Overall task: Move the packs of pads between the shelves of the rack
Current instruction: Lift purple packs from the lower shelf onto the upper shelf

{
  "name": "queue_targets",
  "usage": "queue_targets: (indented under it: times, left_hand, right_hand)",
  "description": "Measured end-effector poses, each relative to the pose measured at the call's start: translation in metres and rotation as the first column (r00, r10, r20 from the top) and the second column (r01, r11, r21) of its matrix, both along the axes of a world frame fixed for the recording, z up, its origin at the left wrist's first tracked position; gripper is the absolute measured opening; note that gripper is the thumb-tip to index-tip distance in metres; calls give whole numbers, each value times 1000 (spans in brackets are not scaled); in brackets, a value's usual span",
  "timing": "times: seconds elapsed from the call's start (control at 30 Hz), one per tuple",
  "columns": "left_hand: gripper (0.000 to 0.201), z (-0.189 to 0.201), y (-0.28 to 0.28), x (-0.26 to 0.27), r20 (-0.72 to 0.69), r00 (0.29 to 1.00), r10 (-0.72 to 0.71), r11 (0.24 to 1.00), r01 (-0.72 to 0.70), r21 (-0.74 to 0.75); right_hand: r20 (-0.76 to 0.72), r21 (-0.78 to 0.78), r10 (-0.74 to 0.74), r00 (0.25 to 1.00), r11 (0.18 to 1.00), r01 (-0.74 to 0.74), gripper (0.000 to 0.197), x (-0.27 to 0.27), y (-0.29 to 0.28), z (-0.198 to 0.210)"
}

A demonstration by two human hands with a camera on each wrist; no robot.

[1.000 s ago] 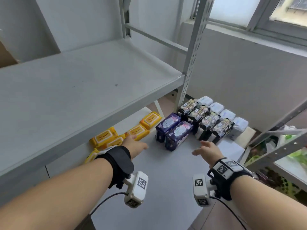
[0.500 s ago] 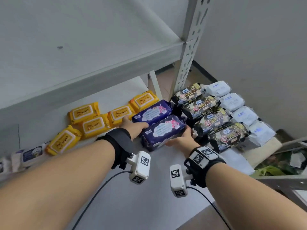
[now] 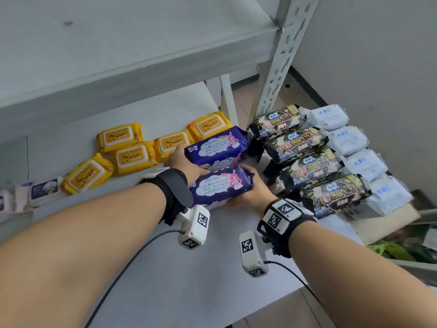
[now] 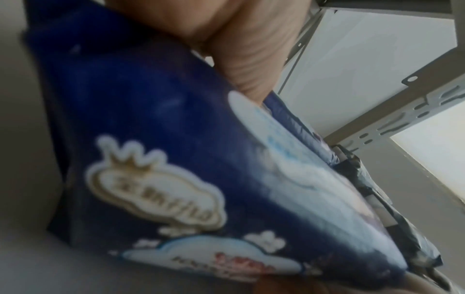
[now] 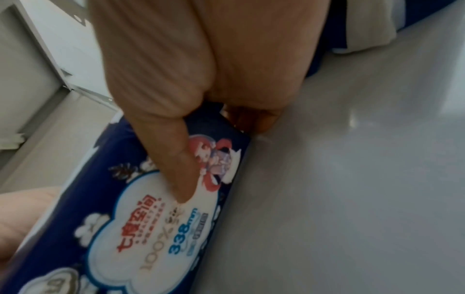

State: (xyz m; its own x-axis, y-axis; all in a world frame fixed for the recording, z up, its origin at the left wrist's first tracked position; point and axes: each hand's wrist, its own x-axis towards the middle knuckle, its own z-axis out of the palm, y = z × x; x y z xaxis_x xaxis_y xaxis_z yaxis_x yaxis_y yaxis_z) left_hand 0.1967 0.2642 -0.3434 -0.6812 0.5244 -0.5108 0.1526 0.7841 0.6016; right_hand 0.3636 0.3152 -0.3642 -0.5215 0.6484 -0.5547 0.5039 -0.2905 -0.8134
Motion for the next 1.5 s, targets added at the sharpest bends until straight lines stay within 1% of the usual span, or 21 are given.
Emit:
queue_targets:
  times: [0.07, 0.1, 0.2, 0.27, 0.37, 0.4, 0.5, 0.6, 0.67, 0.73, 0.8, 0.87, 0.93, 1.0, 1.07, 1.17, 1.23, 1.3, 1.37, 1.43, 1.5]
  left_hand:
    - [78, -4, -3, -1, -6, 1000, 0, 999, 0, 51]
    - [77, -5, -4, -1, 5, 1000, 5, 997, -5, 79]
    - [73, -8, -10, -3, 42, 999, 2, 992, -7, 128]
    - [73, -8, -16, -7, 60, 998, 1, 989, -10, 146]
    - [76, -7, -30, -14, 106, 994, 23, 984, -41, 171]
    - [77, -6, -36, -17, 119, 992, 41, 982, -62, 178]
    - [74, -1, -57, -29, 175, 974, 140, 965, -174, 197]
    - [66, 11, -85, -40, 281, 923, 263, 920, -328, 216]
    - [63, 22, -107, -48, 313, 894, 321, 885, -400, 237]
    - [65, 35, -131, -56, 320, 880, 351, 853, -442, 277]
    - [64, 51, -155, -64, 341, 865, 369, 819, -476, 320]
    - [57, 66, -179, -72, 396, 839, 374, 780, -516, 355]
    - [45, 80, -201, -81, 447, 812, 375, 741, -553, 382]
    - [40, 98, -226, -90, 473, 801, 368, 727, -564, 391]
    - [41, 117, -255, -99, 502, 804, 318, 713, -552, 433]
    - [42, 154, -301, -118, 554, 799, 233, 666, -546, 508]
    - [39, 181, -331, -134, 589, 783, 202, 632, -563, 532]
    - [25, 207, -363, -154, 606, 771, 196, 594, -585, 552]
    - [12, 231, -393, -177, 612, 763, 208, 546, -610, 575]
    - [7, 254, -423, -202, 624, 749, 223, 497, -638, 588]
    - [9, 272, -451, -227, 620, 750, 232, 453, -647, 613]
  right_hand:
    - [-4, -1, 51, 999, 999, -51, 93, -4, 0, 1]
    - [-3, -6, 62, 998, 998, -62, 86, -5, 0, 2]
    - [-9, -50, 7, 1000, 999, -8, 72, -5, 4, 1]
    - [-11, -49, 10, 1000, 999, -11, 70, -6, 5, 1]
    - [-16, -63, 119, 993, 991, -119, 70, -13, 3, 6]
    - [-16, -80, 170, 985, 982, -171, 66, -16, 1, 9]
    - [-4, -143, 289, 957, 947, -286, 43, -26, -8, 19]
    - [-7, -208, 281, 960, 938, -276, 41, -36, -21, 32]
    - [-64, -257, 249, 966, 932, -257, 36, -44, -32, 44]
    - [-153, -305, 202, 967, 921, -241, 28, -52, -44, 61]
    - [-228, -327, 159, 961, 917, -230, 29, -63, -56, 83]
    - [-298, -317, 140, 944, 919, -236, 24, -75, -69, 111]
    - [-375, -298, 127, 918, 921, -249, 12, -86, -83, 141]
    - [-454, -296, 103, 885, 919, -259, 15, -97, -102, 171]
    - [-526, -304, 71, 848, 915, -265, 19, -110, -126, 200]
    - [-623, -303, 29, 782, 912, -275, 24, -139, -171, 240]
    - [-674, -290, 37, 738, 905, -311, 26, -161, -206, 262]
    - [-713, -287, 42, 700, 893, -346, 27, -184, -243, 281]
    - [-739, -293, 15, 673, 893, -342, 30, -209, -279, 296]
    - [-764, -320, -39, 644, 890, -326, 34, -236, -314, 308]
    - [-774, -345, -87, 627, 889, -303, 28, -259, -345, 318]
